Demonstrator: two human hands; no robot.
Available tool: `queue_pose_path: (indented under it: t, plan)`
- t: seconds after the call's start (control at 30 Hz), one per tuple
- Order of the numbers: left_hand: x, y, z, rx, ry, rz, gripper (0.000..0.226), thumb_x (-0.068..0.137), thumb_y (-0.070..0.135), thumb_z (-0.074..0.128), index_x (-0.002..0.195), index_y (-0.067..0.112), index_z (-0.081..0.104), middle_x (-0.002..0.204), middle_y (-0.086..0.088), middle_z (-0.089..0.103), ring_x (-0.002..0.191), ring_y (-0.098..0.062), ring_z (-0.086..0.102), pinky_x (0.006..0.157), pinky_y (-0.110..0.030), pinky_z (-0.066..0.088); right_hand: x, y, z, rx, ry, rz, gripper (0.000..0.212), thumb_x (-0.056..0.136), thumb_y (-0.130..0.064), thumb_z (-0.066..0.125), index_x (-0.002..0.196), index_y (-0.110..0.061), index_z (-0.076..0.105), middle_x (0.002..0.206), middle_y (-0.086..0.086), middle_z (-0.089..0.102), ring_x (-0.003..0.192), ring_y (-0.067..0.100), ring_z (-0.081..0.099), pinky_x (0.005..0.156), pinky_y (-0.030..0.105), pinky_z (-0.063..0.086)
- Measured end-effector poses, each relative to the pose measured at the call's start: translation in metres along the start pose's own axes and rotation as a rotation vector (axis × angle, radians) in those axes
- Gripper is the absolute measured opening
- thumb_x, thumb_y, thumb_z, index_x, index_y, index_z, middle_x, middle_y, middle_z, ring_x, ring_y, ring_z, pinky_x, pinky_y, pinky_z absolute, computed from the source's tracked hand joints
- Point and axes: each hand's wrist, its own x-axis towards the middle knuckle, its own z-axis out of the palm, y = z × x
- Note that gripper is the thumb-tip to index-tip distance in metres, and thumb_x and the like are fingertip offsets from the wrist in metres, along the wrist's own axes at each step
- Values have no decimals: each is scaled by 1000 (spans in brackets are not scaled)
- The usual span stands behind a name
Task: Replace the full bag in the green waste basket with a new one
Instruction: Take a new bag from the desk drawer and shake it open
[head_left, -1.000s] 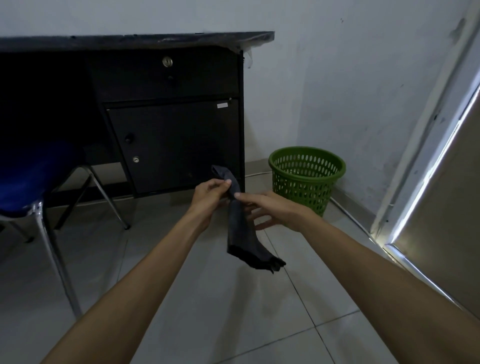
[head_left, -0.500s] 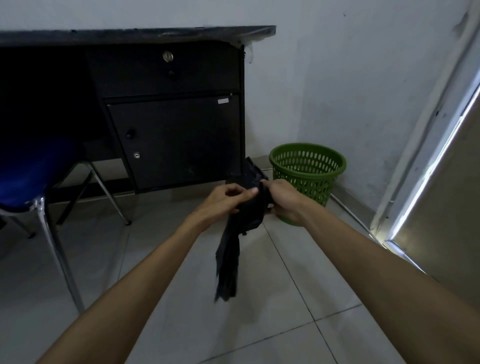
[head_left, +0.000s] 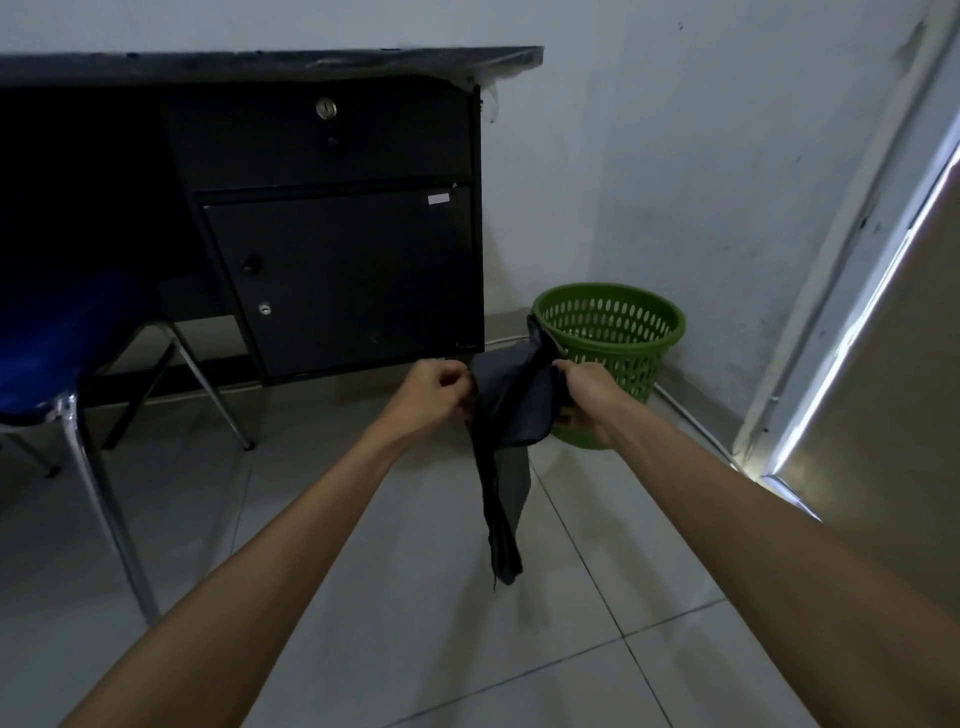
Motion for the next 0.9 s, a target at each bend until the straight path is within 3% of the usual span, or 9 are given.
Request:
queue_pose_path:
  t: [0.13, 0.2, 0.3, 0.37, 0.5, 0.57, 0.67, 0.77, 0.9]
  plan:
    - [0, 3, 1, -210, 103, -66, 16, 93, 6, 58, 90, 3, 73, 90, -16, 70, 86, -23, 67, 83, -37, 57, -2, 2, -6, -137, 98, -24, 20, 101, -18, 49, 86, -6, 57, 84, 9, 58, 69, 17, 55, 53, 25, 45]
    - [3, 2, 0, -283, 112, -89, 15, 93, 10, 61, 87, 7, 75, 90, -15, 70, 88, -23, 67, 85, -38, 57, 2, 2, -5, -239, 109, -56, 30, 98, -30, 55, 95, -1, 60, 90, 9, 61, 72, 17, 58, 53, 22, 47]
    - [8, 0, 0, -402, 145, -114, 14, 92, 14, 65, 92, 5, 75, 101, -17, 73, 98, -28, 69, 83, -37, 60, 6, -1, 3, -478, 143, -247, 74, 82, -62, 61, 125, -3, 58, 118, 7, 63, 107, 22, 61, 93, 29, 51]
    - [10, 0, 1, -442, 176, -125, 16, 91, 17, 67, 97, 5, 75, 106, -17, 72, 101, -27, 69, 77, -29, 59, -3, -7, 12, -515, 71, -376, 73, 76, -66, 66, 122, -10, 62, 115, 0, 63, 106, 15, 59, 95, 31, 48]
    - [9, 4, 2, -469, 198, -107, 19, 90, 19, 69, 97, 3, 74, 102, -16, 73, 96, -23, 71, 72, -25, 58, -12, -10, 23, -641, -219, -440, 40, 84, -43, 71, 106, -10, 72, 100, 3, 72, 93, 19, 67, 89, 35, 53]
    - [9, 6, 0, -477, 189, -108, 22, 90, 21, 68, 100, 2, 72, 104, -16, 72, 98, -23, 71, 73, -26, 59, -12, -10, 22, -574, -223, -440, 25, 90, -26, 67, 100, -4, 74, 92, 11, 73, 85, 25, 70, 82, 36, 55]
    - [9, 7, -4, -505, 195, -120, 23, 93, 22, 65, 103, 2, 69, 106, -14, 72, 98, -21, 71, 70, -27, 59, -14, -15, 17, -379, -231, -362, 19, 92, -20, 65, 94, -4, 75, 81, 9, 72, 69, 16, 68, 65, 25, 56]
    - [12, 7, -12, -597, 212, -158, 19, 96, 19, 59, 102, 2, 66, 102, -13, 71, 95, -20, 71, 71, -26, 58, -9, -18, 13, -239, -197, -304, 19, 95, -18, 62, 97, -4, 74, 88, 14, 73, 76, 22, 69, 77, 36, 58]
    - [16, 8, -15, -649, 171, -241, 8, 94, 15, 60, 90, 10, 65, 88, -7, 72, 79, -14, 71, 78, -27, 55, -4, -20, 11, -314, -156, -346, 22, 97, -14, 57, 102, 0, 73, 79, 5, 71, 68, 13, 65, 67, 24, 56]
